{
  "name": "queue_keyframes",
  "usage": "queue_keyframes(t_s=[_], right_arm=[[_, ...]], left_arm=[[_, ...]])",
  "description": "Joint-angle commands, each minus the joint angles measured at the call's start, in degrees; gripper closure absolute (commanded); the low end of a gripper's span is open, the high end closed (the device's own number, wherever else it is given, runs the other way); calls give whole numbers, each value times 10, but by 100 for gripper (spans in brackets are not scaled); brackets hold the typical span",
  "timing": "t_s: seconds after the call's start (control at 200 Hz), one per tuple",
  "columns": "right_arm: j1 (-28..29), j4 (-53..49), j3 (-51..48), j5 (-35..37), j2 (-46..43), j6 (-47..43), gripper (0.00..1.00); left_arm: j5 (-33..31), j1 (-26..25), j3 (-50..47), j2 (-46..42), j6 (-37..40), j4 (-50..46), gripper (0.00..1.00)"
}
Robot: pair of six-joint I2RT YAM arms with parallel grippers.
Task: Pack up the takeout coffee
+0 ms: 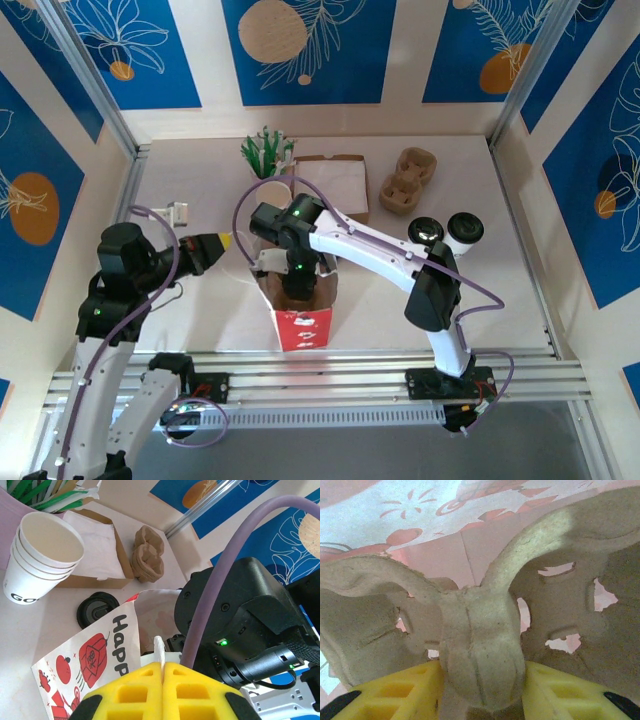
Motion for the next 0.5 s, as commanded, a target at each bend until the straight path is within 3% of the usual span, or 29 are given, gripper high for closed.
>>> queue_keyframes(t_s=[0.0, 0.24, 0.495], right_arm=[[3, -9, -10, -19, 8, 11, 54], [5, -7, -7, -5, -1, 12, 48], [9, -9, -11, 4, -6, 10, 35]], left_arm=[[15, -6, 20, 1, -1, 6, 100], [16, -6, 23, 1, 2, 4, 100], [16, -6, 15, -3, -1, 9, 100]])
